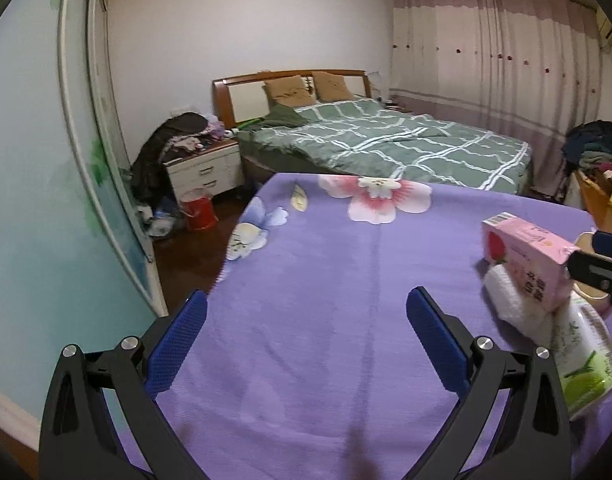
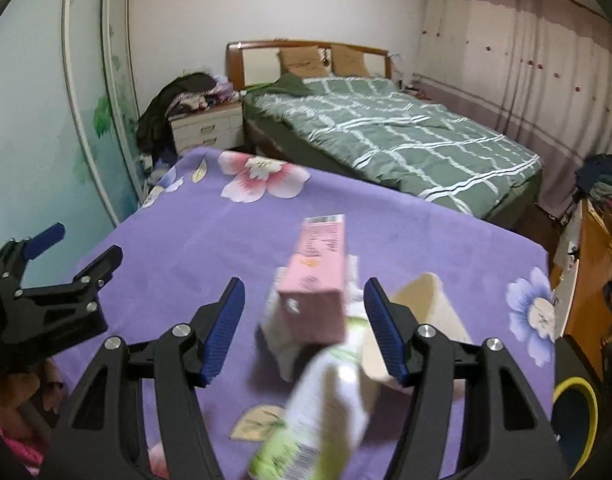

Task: Collect trash
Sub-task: 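Move the right gripper back over the table to the pink juice carton, then grasp the pink juice carton with the right gripper, then carry the pink carton over the bin and open the right gripper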

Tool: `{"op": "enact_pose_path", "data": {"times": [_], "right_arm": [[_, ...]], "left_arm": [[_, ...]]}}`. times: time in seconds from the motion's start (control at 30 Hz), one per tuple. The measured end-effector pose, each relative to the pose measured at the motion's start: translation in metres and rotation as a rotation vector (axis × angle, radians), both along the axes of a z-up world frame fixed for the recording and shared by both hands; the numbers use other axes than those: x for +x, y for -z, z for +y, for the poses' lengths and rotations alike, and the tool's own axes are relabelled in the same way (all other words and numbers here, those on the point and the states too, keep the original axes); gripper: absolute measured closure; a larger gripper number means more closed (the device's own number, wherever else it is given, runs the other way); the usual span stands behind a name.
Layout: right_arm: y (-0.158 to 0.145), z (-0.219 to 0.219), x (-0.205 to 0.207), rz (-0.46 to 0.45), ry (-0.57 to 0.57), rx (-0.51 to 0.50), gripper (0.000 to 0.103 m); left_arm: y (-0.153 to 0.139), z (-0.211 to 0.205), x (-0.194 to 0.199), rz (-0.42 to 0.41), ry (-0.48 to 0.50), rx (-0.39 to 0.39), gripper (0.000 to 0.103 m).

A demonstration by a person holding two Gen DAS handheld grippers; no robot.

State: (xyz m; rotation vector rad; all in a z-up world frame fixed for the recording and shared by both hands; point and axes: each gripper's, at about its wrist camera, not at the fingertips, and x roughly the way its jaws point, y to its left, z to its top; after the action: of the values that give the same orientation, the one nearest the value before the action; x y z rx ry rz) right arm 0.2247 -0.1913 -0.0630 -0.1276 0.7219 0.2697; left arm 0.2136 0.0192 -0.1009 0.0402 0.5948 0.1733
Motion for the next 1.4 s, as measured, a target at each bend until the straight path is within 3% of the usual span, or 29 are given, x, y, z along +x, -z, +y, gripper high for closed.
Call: {"op": "enact_pose_path", "data": {"times": [0.27, 0.3, 0.33, 0.43, 0.5, 0.87, 1.1, 1.4], "right_arm": [[0.026, 0.014, 0.037, 0.084, 0.037, -0.055, 0.044], [0.028, 0.015, 0.039, 0.089, 0.038, -0.063, 0.047], [0.030, 0.017, 0.041, 0.094, 0.048, -0.081, 0.057], [0.031, 0.013, 0.047, 0.126, 0.060, -0.064, 0.066], [0.029, 0.012, 0.047, 0.132, 0.052, -0.046, 0.066], [-0.021, -0.016, 0.009, 0.001, 0.058, 0.102, 0.067], [-0.038, -0.074, -0.031, -0.074, 0.172, 0.195, 0.067], [-0.036, -0.182, -0.085, -0.161, 0.470, 0.206, 0.066]], "left_arm": [[-0.001, 0.005, 0.000, -0.003, -0.004, -0.031, 0.005], [-0.001, 0.005, -0.001, -0.003, -0.003, -0.032, 0.005], [-0.001, 0.004, -0.001, -0.004, 0.003, -0.034, 0.005], [-0.002, 0.004, -0.003, -0.013, 0.012, -0.034, 0.005], [-0.003, 0.003, -0.004, -0.019, 0.017, -0.034, 0.005], [-0.004, -0.003, -0.008, -0.021, 0.055, -0.047, 0.005], [-0.007, -0.011, -0.012, -0.033, 0.097, -0.042, 0.005], [-0.009, -0.020, -0.016, -0.047, 0.130, -0.028, 0.005]]}}
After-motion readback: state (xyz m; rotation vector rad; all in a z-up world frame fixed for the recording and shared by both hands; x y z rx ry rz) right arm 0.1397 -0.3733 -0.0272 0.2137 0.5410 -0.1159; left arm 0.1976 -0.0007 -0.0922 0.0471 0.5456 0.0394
